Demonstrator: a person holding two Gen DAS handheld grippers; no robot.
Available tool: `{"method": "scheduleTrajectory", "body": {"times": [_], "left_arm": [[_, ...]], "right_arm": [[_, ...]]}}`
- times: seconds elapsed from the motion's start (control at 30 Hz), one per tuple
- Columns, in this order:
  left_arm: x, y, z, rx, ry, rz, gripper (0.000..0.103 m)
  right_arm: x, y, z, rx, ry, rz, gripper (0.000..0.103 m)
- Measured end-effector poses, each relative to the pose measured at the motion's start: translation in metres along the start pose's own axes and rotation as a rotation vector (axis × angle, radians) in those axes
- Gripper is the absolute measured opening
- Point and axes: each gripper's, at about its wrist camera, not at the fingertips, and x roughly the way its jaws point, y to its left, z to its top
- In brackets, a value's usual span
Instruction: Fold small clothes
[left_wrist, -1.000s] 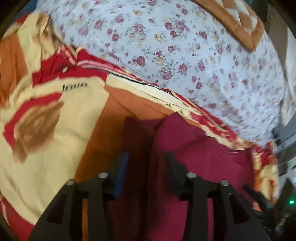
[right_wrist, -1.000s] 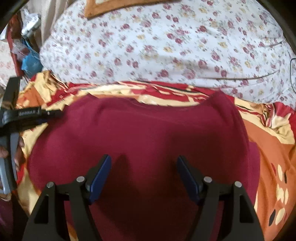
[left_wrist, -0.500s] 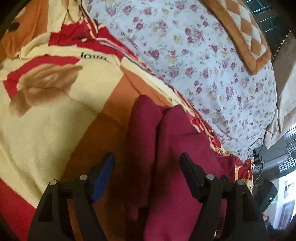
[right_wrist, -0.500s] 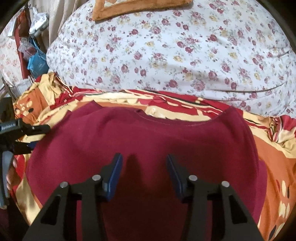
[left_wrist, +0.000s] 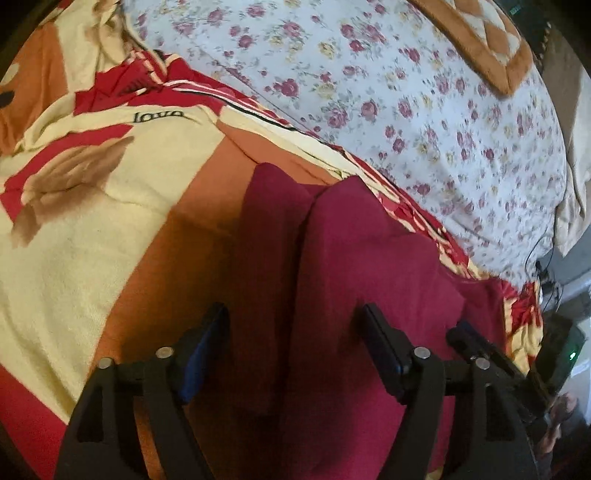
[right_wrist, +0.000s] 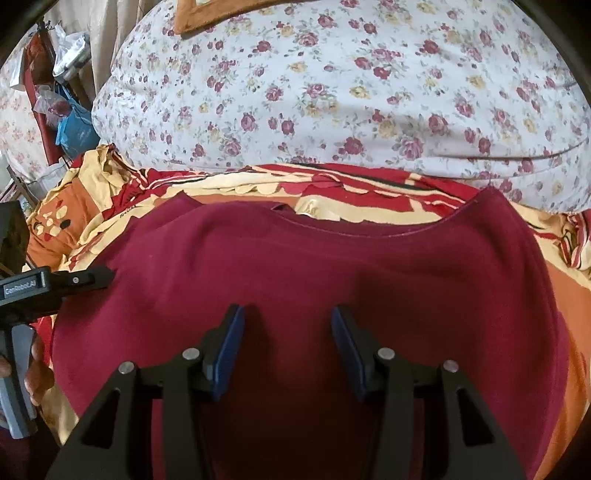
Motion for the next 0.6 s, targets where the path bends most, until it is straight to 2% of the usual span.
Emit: {"method": "scheduleTrajectory", "body": {"times": [0.07, 0.13, 0.2, 0.27, 0.4, 0.5, 0.57, 0.6], "left_arm": [[-0.001, -0.007, 0.000, 0.037, 0.024, -0.006, 0.025], [-0.011, -0.016, 0.000, 0.053, 0.033, -0.038, 0.012], [-0.024, -0.031, 0.001, 0.089, 0.030, -0.068, 0.010], [-0.040, -0.050, 0.001, 0.107, 0.034, -0.158, 0.010], [-0.060, -0.098, -0.001, 0.193, 0.024, -0.230, 0.010], [-0.049, -0.139, -0.009, 0.251, 0.060, -0.280, 0.010], [-0.030, -0.161, -0.018, 0.275, 0.090, -0.281, 0.010], [-0.017, -0.170, -0.024, 0.278, 0.117, -0.284, 0.010]], "right_arm": [[-0.004, -0.002, 0.000, 0.010, 0.006, 0.012, 0.052], [-0.008, -0.008, -0.003, 0.042, -0.002, 0.033, 0.052], [-0.009, -0.017, -0.007, 0.096, -0.017, 0.071, 0.052], [-0.009, -0.021, -0.007, 0.119, -0.015, 0.090, 0.052], [-0.014, -0.034, -0.006, 0.229, -0.011, 0.139, 0.052], [-0.019, -0.064, -0.015, 0.435, -0.045, 0.276, 0.053], [-0.023, -0.087, -0.024, 0.581, -0.088, 0.371, 0.055], [-0.025, -0.096, -0.029, 0.649, -0.114, 0.427, 0.058]]}}
